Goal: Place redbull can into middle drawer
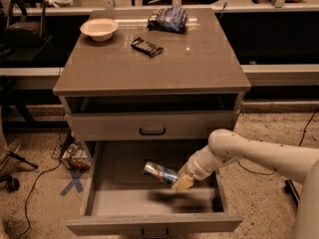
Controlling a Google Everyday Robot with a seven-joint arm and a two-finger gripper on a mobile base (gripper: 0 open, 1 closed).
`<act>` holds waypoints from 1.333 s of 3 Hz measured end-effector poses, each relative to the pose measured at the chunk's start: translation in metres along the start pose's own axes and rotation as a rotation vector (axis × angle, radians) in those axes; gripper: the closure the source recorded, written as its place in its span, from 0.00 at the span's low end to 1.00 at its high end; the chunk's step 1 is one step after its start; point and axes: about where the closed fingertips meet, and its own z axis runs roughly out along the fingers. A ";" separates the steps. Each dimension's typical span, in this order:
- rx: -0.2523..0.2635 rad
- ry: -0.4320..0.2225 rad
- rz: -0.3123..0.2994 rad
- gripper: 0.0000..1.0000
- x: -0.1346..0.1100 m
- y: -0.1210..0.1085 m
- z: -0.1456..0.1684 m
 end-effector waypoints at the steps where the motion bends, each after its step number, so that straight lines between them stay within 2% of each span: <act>1: 0.001 0.009 -0.004 0.59 -0.006 -0.002 0.021; 3: -0.005 0.028 -0.006 0.13 -0.009 -0.002 0.040; 4: 0.003 0.031 -0.003 0.00 -0.007 -0.004 0.038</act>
Offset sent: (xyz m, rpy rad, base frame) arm 0.0077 0.0358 -0.0352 -0.0309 0.0143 0.0177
